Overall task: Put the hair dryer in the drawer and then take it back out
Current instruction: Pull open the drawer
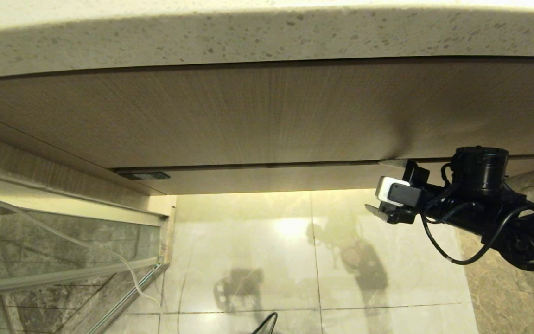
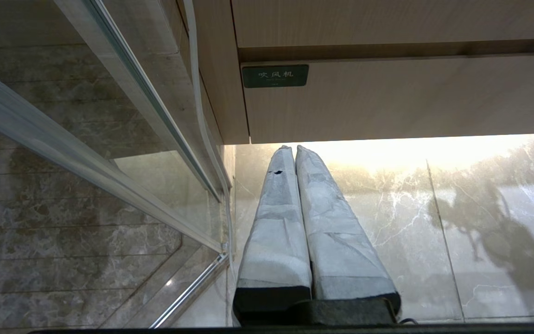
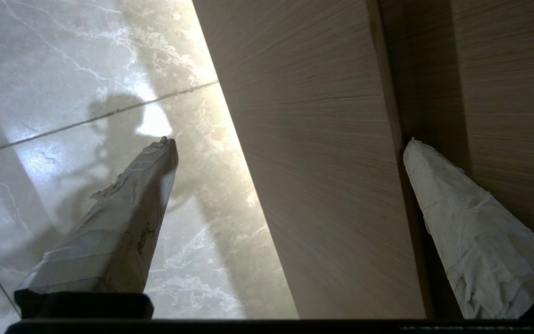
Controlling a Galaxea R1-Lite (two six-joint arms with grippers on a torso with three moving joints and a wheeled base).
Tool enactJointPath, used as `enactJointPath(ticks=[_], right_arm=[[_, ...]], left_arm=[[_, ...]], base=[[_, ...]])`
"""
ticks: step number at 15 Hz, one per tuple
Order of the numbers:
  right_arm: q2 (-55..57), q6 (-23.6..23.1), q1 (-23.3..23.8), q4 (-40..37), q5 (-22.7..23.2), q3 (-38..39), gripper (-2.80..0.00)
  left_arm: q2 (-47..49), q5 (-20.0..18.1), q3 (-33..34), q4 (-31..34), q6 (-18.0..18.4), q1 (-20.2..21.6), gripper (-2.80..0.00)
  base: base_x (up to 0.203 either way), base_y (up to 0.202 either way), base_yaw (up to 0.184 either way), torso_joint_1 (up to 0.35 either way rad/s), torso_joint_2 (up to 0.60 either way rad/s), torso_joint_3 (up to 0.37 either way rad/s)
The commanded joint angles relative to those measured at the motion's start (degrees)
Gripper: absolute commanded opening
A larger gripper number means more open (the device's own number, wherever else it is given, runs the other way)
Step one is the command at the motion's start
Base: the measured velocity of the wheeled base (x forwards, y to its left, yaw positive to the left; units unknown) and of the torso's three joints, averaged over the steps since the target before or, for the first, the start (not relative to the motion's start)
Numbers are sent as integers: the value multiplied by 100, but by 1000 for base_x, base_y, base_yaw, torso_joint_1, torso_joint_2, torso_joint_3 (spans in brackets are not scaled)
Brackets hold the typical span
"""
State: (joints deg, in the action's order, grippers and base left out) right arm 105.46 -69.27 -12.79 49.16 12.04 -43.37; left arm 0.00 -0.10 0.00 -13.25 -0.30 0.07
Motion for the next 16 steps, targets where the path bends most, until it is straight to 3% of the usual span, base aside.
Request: enactJointPath(ticks=[1,16], right_arm=[[56,-34,4,49,17,4,0],[109,-106,4,512,22,82,0]], left_arm=[[0,1,229,-11,-5,1,-280],[0,1,229,-11,-5,1,-280]], base=[[0,0,0,0,0,0],[0,0,0,0,0,0]])
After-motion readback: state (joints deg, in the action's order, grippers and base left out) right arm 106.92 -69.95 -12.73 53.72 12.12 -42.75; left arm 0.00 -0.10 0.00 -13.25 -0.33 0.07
